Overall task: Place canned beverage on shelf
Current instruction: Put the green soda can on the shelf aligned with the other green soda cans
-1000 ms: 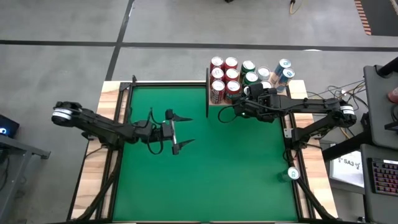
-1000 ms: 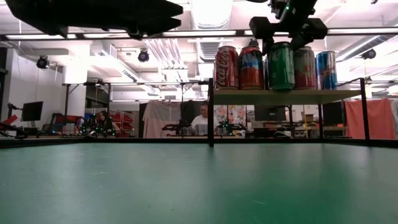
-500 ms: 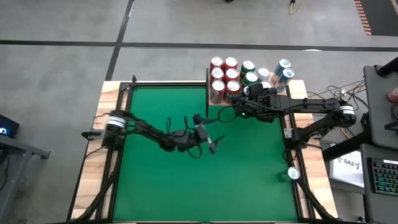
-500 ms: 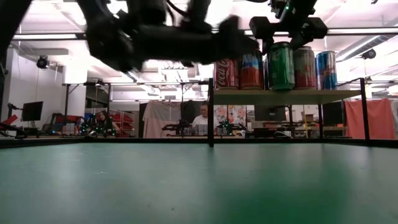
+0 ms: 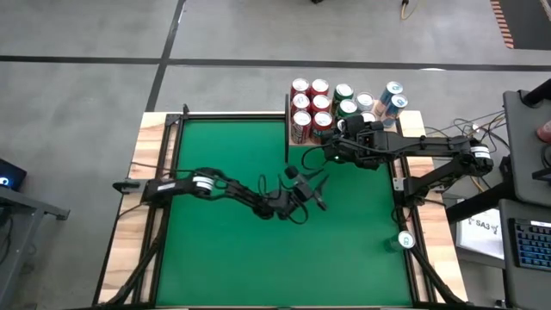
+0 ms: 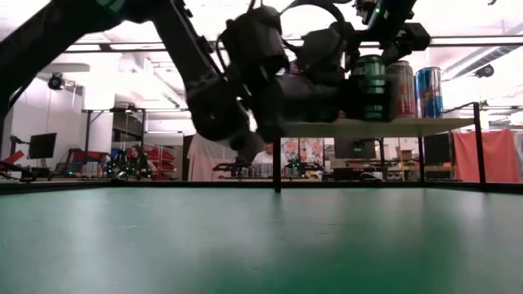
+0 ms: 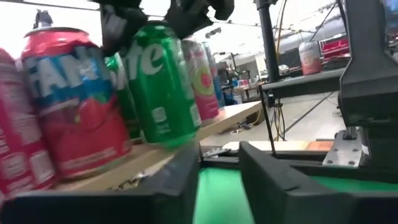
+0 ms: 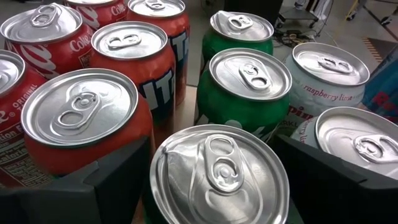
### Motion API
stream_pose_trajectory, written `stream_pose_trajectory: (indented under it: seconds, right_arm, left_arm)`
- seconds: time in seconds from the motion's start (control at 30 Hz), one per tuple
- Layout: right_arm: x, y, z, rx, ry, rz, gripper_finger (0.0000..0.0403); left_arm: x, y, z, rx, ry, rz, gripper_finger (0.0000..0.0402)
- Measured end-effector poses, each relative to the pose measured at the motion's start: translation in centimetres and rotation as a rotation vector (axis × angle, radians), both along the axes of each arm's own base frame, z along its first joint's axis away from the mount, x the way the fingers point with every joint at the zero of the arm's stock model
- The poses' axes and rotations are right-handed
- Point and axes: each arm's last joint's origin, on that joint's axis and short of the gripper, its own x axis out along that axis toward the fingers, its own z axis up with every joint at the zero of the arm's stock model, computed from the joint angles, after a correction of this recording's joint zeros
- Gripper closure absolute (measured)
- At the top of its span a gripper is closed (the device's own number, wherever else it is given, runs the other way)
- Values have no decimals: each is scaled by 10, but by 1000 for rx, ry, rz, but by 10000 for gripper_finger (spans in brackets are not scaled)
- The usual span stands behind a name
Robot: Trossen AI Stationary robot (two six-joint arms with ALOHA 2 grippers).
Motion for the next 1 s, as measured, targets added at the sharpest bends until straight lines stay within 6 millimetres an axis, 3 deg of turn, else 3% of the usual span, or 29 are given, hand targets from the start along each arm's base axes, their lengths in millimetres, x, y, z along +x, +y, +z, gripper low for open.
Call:
stream_pose_trajectory:
  seconds: [0.2, 0.4, 0.7, 1.0]
  right_arm:
    - [0, 0, 0, 0, 0, 0, 76]
    - [0, 0, 0, 0, -1, 0, 76]
    - [0, 0, 0, 0, -2, 0, 76]
    - [0, 0, 0, 0, -4, 0, 76]
  left_arm:
    - [21, 7, 2, 42, -19, -57, 393]
    - [34, 24, 12, 49, -27, -66, 387]
    - [37, 66, 12, 10, -42, -43, 400]
    - [38, 81, 10, -26, -56, -120, 401]
